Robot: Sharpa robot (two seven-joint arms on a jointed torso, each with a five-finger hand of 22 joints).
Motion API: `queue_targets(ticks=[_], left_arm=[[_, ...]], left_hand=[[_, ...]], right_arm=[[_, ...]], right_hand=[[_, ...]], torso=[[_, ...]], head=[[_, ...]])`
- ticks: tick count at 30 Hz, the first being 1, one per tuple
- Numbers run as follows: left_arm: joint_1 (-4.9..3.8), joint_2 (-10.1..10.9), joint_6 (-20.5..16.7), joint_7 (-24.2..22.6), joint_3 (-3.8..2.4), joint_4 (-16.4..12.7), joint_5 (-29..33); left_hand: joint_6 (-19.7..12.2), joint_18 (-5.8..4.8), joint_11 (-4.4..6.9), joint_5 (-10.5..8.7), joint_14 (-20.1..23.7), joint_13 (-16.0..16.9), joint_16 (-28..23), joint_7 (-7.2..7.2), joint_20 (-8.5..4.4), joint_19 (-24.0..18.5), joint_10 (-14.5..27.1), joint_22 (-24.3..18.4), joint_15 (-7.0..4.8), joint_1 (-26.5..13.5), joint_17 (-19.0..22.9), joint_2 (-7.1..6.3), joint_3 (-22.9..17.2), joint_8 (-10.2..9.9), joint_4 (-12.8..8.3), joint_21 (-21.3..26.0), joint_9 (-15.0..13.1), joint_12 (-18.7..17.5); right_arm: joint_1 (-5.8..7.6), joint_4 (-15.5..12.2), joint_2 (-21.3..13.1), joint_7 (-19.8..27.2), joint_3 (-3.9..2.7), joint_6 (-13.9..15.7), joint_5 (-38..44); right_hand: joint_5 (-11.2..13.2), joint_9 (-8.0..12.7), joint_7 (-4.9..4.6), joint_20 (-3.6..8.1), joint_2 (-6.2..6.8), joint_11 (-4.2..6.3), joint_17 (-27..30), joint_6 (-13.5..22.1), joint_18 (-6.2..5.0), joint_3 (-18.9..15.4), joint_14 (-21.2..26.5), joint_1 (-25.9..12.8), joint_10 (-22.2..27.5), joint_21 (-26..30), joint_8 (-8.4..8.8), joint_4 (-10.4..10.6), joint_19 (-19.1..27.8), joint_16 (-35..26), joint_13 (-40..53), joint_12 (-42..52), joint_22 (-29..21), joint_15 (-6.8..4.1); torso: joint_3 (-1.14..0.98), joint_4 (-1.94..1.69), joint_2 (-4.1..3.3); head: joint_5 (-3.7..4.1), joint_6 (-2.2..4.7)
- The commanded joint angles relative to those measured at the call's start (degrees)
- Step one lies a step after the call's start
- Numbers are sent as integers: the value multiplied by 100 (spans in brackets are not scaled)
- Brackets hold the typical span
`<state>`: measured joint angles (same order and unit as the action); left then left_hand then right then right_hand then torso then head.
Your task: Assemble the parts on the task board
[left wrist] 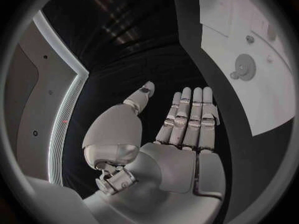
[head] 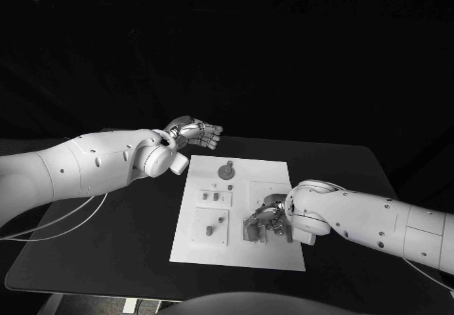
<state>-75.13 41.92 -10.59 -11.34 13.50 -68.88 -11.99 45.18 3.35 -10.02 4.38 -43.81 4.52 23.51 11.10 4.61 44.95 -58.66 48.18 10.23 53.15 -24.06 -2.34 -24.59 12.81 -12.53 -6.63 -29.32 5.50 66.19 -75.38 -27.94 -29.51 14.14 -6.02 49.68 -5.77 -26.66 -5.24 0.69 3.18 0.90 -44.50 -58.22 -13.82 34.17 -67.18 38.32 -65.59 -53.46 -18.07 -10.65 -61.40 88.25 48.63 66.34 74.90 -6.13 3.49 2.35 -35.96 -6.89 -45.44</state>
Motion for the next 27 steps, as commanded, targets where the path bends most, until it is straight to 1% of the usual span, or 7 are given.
queue_targets(ticks=[1, 8, 11, 15, 18, 27], left_arm=[[-6, -10, 20, -62, -4, -9, -10], [-6, 2, 14, -58, -4, -6, -10], [-6, 5, 18, -55, -4, -6, -10], [-6, 4, 22, -53, -4, -4, -10], [-6, 4, 23, -54, -4, -6, -10], [-6, -3, 36, -50, -4, 6, -10]], left_hand=[[-50, 64, 12, -24, 55, -9, -26, -9, -12, -38, 42, 8, 1, 25, -7, -25, -13, 10, -13, 9, 7, -38], [-49, 64, 17, -24, 56, -9, -27, -10, -12, -39, 42, 8, 1, 25, -8, -26, -13, 11, -12, 8, 7, -39], [-49, 64, 18, -24, 57, -10, -28, -11, -12, -39, 41, 9, 1, 24, -8, -26, -12, 12, -12, 9, 7, -38], [-48, 64, 21, -24, 58, -10, -29, -12, -12, -39, 41, 9, 0, 24, -9, -26, -12, 13, -11, 9, 7, -38], [-47, 64, 22, -25, 59, -10, -30, -12, -11, -40, 40, 10, 1, 23, -9, -26, -11, 14, -11, 9, 7, -38], [-45, 64, 25, -25, 60, -11, -32, -14, -11, -41, 39, 11, 0, 23, -11, -26, -10, 16, -10, 9, 7, -37]], right_arm=[[-7, 10, 13, 39, 0, -133, 34], [-7, 8, 12, 54, -1, -66, 44], [-7, 4, 10, 67, -1, -26, 46], [-7, 3, 5, 84, -1, -1, 46], [-7, 6, 5, 93, -1, 7, 51], [-7, 2, 0, 109, -1, 51, 73]], right_hand=[[46, -3, -33, -10, 69, -7, -9, 19, -118, -1, 54, -18, 34, 24, 28, 49, 33, -2, 12, -26, 73, -15], [112, -6, -31, -9, 94, -7, -13, 24, -118, -4, 65, -127, 45, 25, 30, 184, 41, 7, 24, -22, 74, -17], [234, -7, -32, -9, 112, -7, -14, 29, -118, -33, 71, -221, 52, 27, 32, 249, 50, 9, 29, -22, 75, -19], [283, -11, -30, -1, 230, -4, -16, 35, -118, -79, 81, -346, 60, 28, 32, 313, 61, 12, 35, -22, 76, -23], [284, -14, -28, 7, 277, -2, -16, 38, -118, -74, 85, -369, 63, 28, 32, 335, 63, 13, 38, -22, 75, -27], [284, -16, -28, 14, 305, -1, -17, 43, -118, -61, 87, -372, 65, 27, 32, 344, 63, 14, 40, -22, 75, -30]], torso=[[2, -1, -1], [3, -6, -1], [4, -5, -1], [5, -4, -1], [6, -4, 1], [2, -1, 0]], head=[[6, -15], [7, -9], [5, -5], [6, -5], [3, -7], [-2, -12]])
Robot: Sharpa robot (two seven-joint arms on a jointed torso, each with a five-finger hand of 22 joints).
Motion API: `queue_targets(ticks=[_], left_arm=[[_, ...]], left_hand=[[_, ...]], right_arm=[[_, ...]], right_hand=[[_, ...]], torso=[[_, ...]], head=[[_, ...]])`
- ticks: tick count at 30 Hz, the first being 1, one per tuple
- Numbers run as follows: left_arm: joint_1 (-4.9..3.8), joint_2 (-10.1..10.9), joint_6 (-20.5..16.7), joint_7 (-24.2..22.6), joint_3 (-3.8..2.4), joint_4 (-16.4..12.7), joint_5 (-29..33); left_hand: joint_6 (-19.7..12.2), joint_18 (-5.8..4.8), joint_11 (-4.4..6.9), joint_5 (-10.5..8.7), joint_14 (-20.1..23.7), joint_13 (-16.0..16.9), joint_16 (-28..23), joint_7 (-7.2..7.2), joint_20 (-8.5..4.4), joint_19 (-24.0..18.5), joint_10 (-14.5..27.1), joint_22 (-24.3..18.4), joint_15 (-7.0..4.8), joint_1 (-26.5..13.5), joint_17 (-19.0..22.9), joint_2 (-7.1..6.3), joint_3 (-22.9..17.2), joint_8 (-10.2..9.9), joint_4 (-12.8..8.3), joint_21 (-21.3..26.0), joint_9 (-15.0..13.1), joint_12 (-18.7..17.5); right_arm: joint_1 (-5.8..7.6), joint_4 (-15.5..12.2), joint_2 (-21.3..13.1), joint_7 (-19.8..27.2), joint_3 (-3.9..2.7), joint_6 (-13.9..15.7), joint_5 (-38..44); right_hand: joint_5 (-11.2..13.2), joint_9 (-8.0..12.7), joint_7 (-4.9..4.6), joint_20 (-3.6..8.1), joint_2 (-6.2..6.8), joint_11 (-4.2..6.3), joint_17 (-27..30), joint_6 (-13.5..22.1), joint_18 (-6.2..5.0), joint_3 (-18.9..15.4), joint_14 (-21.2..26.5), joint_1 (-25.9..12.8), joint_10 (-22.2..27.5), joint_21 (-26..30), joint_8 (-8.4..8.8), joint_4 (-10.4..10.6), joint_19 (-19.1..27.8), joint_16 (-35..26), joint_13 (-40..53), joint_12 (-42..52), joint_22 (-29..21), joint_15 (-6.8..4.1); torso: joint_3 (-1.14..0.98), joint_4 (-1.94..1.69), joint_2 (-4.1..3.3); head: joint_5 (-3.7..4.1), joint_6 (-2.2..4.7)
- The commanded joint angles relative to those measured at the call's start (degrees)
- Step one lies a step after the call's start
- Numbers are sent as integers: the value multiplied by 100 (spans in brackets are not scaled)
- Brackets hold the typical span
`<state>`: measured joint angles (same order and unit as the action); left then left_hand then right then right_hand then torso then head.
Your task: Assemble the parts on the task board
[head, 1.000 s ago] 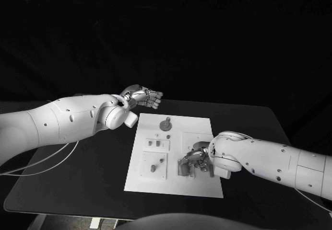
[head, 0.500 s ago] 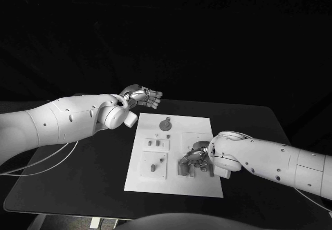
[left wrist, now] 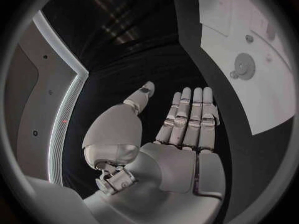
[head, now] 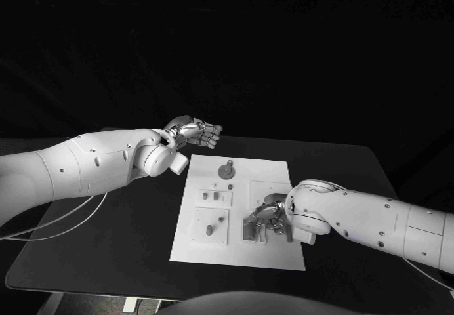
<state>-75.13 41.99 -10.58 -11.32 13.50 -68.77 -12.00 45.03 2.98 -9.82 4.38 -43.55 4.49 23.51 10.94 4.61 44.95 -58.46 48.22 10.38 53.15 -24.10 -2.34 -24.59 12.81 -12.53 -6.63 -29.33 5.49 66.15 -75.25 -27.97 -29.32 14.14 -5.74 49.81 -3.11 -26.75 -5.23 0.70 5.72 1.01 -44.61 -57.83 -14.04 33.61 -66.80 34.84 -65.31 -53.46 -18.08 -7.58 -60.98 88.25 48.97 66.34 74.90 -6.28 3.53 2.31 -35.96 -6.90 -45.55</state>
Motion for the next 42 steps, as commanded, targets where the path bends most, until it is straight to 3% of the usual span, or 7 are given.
queue_targets(ticks=[1, 9, 14, 20, 28, 35, 42], left_arm=[[-6, -12, 34, -51, -5, -4, -9], [-6, -16, 51, -41, -5, 2, -9], [-6, -9, 47, -42, -5, 10, -10], [-6, 4, 47, -41, -4, 3, -12], [-5, 16, 69, -46, -4, 5, -22], [-5, 16, 82, -44, -3, 3, -41], [-5, 1, 85, -44, -3, 5, -43]], left_hand=[[-29, 100, 5, -25, 35, -8, -32, 2, -11, -41, 19, 7, -14, 23, -7, -26, -10, 16, -10, 9, 8, -37], [-29, 100, 6, -25, 36, -8, -33, 2, -11, -42, 19, 8, -14, 24, -8, -26, -10, 17, -10, 9, 8, -37], [-29, 101, 7, -25, 36, -9, -34, 2, -12, -42, 19, 9, -14, 25, -9, -25, -10, 18, -10, 9, 8, -37], [-28, 101, 8, -25, 36, -9, -35, 1, -12, -43, 18, 10, -14, 26, -10, -25, -10, 19, -11, 9, 8, -37], [-26, 101, 9, -25, 36, -9, -36, 1, -11, -44, 17, 11, -14, 27, -11, -25, -10, 21, -11, 9, 8, -36], [-20, 98, 9, -28, 37, -11, -40, -1, -9, -46, 15, 15, -12, 4, -16, -34, 5, 27, 2, 9, 8, -36], [-18, 99, 10, -27, 38, -11, -41, -2, -9, -46, 14, 16, -12, 1, -17, -30, 5, 29, 6, 9, 8, -35]], right_arm=[[-4, -11, 1, 92, -1, 18, 60], [-4, -104, -74, 197, -1, 106, 218], [-3, -257, -199, 283, -2, 135, 334], [17, -520, -405, 437, -4, 401, 592], [68, -754, -578, 608, -5, 399, 869], [64, -821, -539, 681, -2, 281, 1017], [11, -798, -459, 660, 0, 263, 1140]], right_hand=[[18, -8, -29, 13, 50, -12, -6, 4, -96, -5, 49, -23, 37, 27, 33, 38, 21, 14, 7, -22, 75, -15], [17, -15, -26, 28, 37, -9, -8, 5, -96, 36, 46, 47, 37, 18, 28, -6, 14, 20, 13, -16, 79, -20], [8, -36, -24, 38, -4, -8, -5, -5, -96, 65, 35, 317, 23, -8, 8, -301, 0, 27, 25, -3, 87, -16], [4, -64, -1, 37, 1, 13, 3, -72, -96, 67, -3, 508, -32, -24, -38, -504, -39, 34, 36, 23, 78, -17], [22, -140, 89, 88, 107, 102, 17, -281, -96, 119, -138, 1093, -230, -70, -170, -880, -185, 60, 116, 164, 60, -52], [23, -185, 134, 107, 133, 147, 29, -370, -96, 27, -202, 1442, -345, -79, -231, -900, -237, 64, 153, 210, 48, -69], [12, -195, 147, 110, 38, 159, 36, -396, -96, 5, -224, 1635, -386, -72, -240, -905, -245, 60, 165, 209, 42, -68]], torso=[[-3, 3, 0], [-4, 4, 0], [-1, 3, 0], [-2, 4, 1], [-5, 8, -1], [-10, 5, -2], [-5, 3, -1]], head=[[-1, -2], [3, -2], [9, 3], [4, 10], [13, 13], [20, 2], [26, -3]])
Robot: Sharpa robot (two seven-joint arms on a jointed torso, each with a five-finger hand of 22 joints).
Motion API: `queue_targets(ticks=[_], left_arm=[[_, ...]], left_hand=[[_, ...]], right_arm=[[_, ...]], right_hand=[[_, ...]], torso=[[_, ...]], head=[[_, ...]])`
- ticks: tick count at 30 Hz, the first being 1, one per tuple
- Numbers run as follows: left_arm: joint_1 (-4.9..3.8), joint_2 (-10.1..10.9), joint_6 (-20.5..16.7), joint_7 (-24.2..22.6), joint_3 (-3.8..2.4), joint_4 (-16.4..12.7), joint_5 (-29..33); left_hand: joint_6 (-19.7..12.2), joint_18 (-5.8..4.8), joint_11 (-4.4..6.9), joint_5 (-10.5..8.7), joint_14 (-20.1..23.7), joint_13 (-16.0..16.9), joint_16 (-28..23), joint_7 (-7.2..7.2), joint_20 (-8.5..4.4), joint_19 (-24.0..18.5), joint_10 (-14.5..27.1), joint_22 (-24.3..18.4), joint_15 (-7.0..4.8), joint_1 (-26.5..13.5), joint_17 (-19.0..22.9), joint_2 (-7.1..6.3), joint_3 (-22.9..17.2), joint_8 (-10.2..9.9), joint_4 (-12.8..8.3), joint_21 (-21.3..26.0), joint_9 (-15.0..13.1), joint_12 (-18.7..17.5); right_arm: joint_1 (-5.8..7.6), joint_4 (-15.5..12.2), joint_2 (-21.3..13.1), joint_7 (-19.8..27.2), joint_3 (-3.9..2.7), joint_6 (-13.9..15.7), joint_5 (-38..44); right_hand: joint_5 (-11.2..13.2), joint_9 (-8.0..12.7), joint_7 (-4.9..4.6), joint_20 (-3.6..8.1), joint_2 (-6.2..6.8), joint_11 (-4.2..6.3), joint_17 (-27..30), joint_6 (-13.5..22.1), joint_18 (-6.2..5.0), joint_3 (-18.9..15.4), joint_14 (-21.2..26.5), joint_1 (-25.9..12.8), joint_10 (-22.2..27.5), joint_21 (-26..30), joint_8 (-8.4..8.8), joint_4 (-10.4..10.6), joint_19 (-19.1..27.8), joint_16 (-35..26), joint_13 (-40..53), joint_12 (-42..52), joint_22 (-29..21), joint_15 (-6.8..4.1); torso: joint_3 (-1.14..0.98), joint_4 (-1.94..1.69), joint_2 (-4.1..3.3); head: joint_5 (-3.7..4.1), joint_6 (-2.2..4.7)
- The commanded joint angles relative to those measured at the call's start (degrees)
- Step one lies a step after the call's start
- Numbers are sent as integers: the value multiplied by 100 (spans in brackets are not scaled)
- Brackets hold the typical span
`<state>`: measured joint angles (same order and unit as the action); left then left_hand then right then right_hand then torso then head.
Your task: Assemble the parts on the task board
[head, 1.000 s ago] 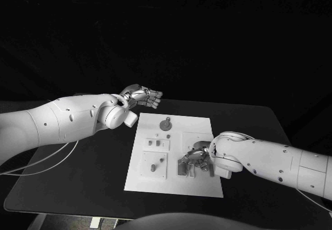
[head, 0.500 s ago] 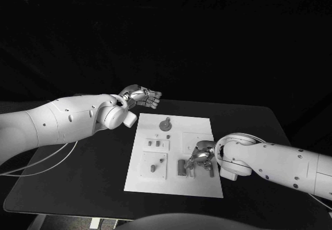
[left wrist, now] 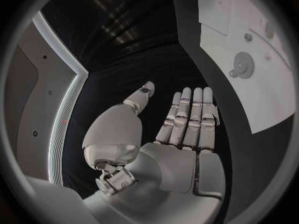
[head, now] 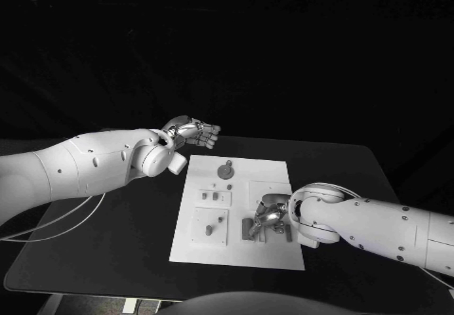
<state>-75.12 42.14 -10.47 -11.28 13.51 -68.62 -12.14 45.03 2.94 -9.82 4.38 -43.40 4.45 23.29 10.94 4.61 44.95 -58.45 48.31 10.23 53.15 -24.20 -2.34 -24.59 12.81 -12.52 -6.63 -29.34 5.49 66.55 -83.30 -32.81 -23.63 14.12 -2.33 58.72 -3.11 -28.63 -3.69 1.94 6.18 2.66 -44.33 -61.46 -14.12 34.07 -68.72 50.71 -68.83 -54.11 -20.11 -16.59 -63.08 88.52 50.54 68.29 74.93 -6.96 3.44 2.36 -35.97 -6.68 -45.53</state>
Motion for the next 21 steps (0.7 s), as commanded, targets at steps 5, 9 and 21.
queue_targets(ticks=[5, 9, 21], left_arm=[[-6, -23, 83, -52, -5, -4, -28], [-6, -26, 84, -51, -5, 0, -28], [-6, -23, 81, -49, -5, 0, -28]], left_hand=[[-18, 103, 10, -27, 24, -8, -21, -2, -9, -47, 14, 7, 2, -2, -8, -29, 6, 30, 8, 9, 9, -35], [-18, 103, 10, -27, 25, -8, -22, -2, -9, -48, 14, 8, 2, -3, -8, -31, 8, 30, 9, 9, 9, -36], [-17, 104, 11, -26, 27, -9, -24, -4, -10, -50, 14, 10, 1, -3, -10, -32, 9, 32, 9, 9, 10, -36]], right_arm=[[-62, 50, 93, 66, 2, -70, 350], [-89, 92, 128, 39, 2, -97, 432], [-101, 119, 151, -50, 2, -223, 626]], right_hand=[[11, -8, -7, -17, -27, -5, 8, -39, -88, -53, -34, 58, -39, -4, -38, 3, -36, 31, 10, 12, 38, 1], [11, -9, -6, -20, -41, -4, 9, -45, -88, -64, -38, 57, -44, -3, -39, 8, -38, 30, 11, 11, 38, 2], [11, -11, 2, -23, -76, 3, 10, -62, -88, -80, -46, 75, -60, -2, -44, 4, -43, 30, 17, 11, 36, 7]], torso=[[6, -5, -2], [8, -13, -1], [6, -3, 1]], head=[[5, -5], [12, -14], [-8, -47]])
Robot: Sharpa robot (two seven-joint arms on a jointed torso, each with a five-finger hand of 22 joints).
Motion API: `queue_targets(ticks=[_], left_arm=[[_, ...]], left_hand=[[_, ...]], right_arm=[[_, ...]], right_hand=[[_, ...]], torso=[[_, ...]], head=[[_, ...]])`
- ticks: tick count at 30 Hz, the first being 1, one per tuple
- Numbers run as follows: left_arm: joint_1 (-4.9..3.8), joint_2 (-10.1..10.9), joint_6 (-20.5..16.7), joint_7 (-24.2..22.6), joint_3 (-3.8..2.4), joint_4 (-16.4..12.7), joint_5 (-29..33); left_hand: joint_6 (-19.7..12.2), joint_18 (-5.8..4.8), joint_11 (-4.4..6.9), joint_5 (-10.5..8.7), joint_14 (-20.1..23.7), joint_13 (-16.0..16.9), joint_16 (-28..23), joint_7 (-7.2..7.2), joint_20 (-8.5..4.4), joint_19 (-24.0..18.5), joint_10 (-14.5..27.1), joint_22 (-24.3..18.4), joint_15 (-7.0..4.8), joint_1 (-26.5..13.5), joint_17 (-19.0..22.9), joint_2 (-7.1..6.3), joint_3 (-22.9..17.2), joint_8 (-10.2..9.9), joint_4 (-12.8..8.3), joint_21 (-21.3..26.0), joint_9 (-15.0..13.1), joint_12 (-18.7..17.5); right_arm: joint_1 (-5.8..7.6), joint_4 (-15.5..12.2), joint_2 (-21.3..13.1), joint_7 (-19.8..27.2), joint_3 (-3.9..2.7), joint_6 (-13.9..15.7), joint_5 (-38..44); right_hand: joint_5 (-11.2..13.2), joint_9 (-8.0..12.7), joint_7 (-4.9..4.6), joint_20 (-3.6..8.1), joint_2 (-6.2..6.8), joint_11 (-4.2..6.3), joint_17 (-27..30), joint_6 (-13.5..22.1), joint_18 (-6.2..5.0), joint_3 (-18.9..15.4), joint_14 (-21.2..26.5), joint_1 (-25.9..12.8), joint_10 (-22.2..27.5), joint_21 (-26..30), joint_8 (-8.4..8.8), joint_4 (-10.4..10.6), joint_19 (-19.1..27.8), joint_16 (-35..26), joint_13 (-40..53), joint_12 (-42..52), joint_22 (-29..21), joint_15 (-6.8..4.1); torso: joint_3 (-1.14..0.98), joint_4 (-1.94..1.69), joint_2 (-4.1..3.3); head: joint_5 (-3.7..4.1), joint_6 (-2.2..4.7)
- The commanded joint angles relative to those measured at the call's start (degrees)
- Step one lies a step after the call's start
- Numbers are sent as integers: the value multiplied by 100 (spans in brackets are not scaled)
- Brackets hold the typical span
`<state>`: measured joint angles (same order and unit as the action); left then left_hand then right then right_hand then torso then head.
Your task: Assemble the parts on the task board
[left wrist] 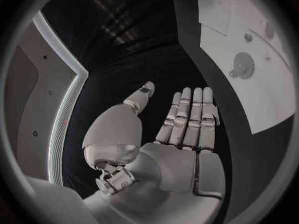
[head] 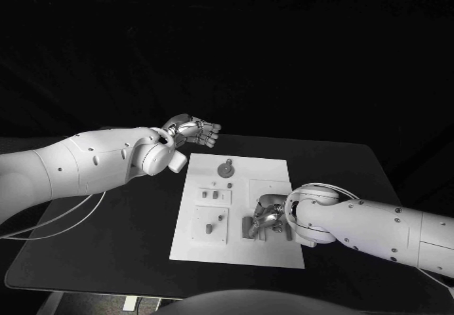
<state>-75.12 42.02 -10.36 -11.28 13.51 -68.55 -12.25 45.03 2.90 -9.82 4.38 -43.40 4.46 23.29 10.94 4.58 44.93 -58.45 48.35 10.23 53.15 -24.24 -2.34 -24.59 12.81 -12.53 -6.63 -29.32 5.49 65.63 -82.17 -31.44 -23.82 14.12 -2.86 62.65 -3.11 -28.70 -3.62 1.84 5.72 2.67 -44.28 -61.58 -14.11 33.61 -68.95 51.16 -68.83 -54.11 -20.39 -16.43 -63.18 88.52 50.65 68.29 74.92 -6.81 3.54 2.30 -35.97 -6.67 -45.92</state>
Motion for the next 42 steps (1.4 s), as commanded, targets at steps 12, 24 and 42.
queue_targets(ticks=[12, 24, 42], left_arm=[[-6, -6, 67, -51, -5, -3, -18], [-6, -4, 69, -50, -5, -3, -18], [-6, -10, 84, -50, -5, 1, -20]], left_hand=[[-17, 109, 12, -25, 29, -11, -27, -5, -9, -49, 14, 8, 0, 0, -9, -33, 10, 34, 8, 10, 9, -36], [-17, 109, 13, -25, 31, -11, -30, -6, -9, -51, 13, 11, 0, 4, -11, -34, 10, 35, 5, 10, 9, -35], [-18, 109, 13, -25, 31, -13, -32, -6, -9, -53, 13, 14, 0, 9, -15, -33, 10, 37, 2, 9, 11, -36]], right_arm=[[-26, -38, 16, -45, 1, -92, 561], [-34, -37, 24, -91, 1, 163, 924], [-33, -56, -123, -53, 0, 226, 699]], right_hand=[[13, -5, 1, -17, 33, 9, 6, -64, -89, -84, -31, 35, -74, -1, -16, -10, -32, 30, 14, 9, 38, 2], [6, -8, 17, -17, 28, 25, 9, -106, -89, -106, -58, -7, -108, -2, -26, 24, -65, 31, 23, 10, 31, 5], [4, 1, 23, -13, 48, 31, 17, -116, -89, -113, -78, -107, -128, 14, -11, 67, -86, 18, 28, -10, 16, 3]], torso=[[-4, 3, 0], [-1, 0, 0], [0, 3, 1]], head=[[-9, -22], [-2, -28], [12, -12]])
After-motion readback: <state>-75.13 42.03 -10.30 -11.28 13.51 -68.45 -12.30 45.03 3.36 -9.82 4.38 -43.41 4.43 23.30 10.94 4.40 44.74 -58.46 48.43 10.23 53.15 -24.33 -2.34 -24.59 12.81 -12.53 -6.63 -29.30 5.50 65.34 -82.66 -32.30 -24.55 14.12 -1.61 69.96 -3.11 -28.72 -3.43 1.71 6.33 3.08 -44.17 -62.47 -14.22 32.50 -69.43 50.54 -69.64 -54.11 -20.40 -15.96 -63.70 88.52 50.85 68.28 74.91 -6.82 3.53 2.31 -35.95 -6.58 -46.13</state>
